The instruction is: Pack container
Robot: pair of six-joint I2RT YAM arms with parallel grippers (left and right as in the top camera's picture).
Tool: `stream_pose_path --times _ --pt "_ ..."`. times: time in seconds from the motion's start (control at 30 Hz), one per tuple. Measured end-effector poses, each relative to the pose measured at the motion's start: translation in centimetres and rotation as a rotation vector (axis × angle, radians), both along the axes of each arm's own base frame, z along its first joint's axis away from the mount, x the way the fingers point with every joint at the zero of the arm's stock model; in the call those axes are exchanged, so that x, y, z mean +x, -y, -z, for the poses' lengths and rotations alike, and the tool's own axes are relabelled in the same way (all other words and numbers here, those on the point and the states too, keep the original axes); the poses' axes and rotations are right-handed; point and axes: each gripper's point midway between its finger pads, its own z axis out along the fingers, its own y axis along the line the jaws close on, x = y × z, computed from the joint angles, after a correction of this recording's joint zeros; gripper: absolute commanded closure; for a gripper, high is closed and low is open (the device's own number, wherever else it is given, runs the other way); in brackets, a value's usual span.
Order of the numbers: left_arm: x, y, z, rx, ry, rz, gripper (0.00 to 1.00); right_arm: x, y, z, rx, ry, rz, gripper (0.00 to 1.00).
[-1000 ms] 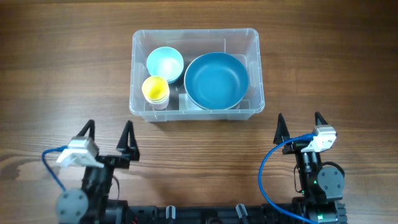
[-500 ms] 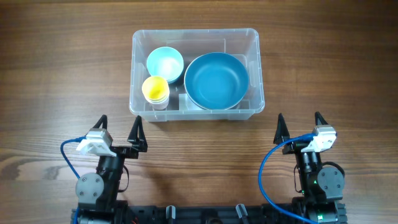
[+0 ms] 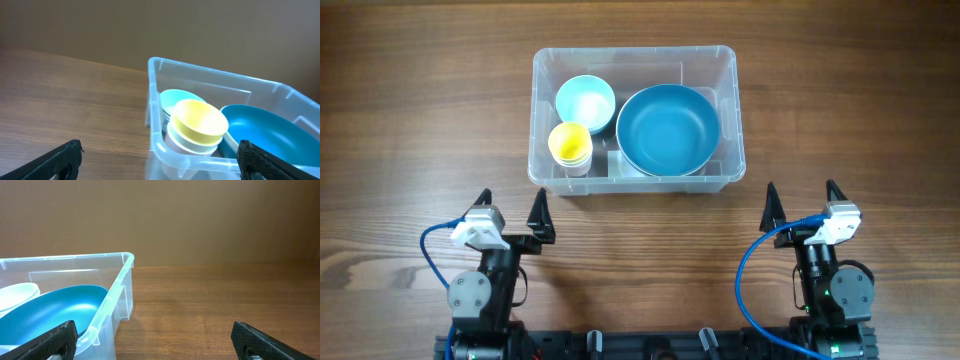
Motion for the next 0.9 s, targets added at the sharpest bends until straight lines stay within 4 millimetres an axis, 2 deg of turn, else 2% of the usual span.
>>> stream_pose_path --times 0.33,0.9 --pt "-0.10 0.75 0.04 0.135 0.014 0.059 0.00 0.00 -0.01 0.00 0.000 0.000 0.000 0.00" --pt "-0.12 0.87 0.09 0.156 0.015 0.067 0.00 0.00 0.00 0.00 0.000 0.000 0.000 0.00"
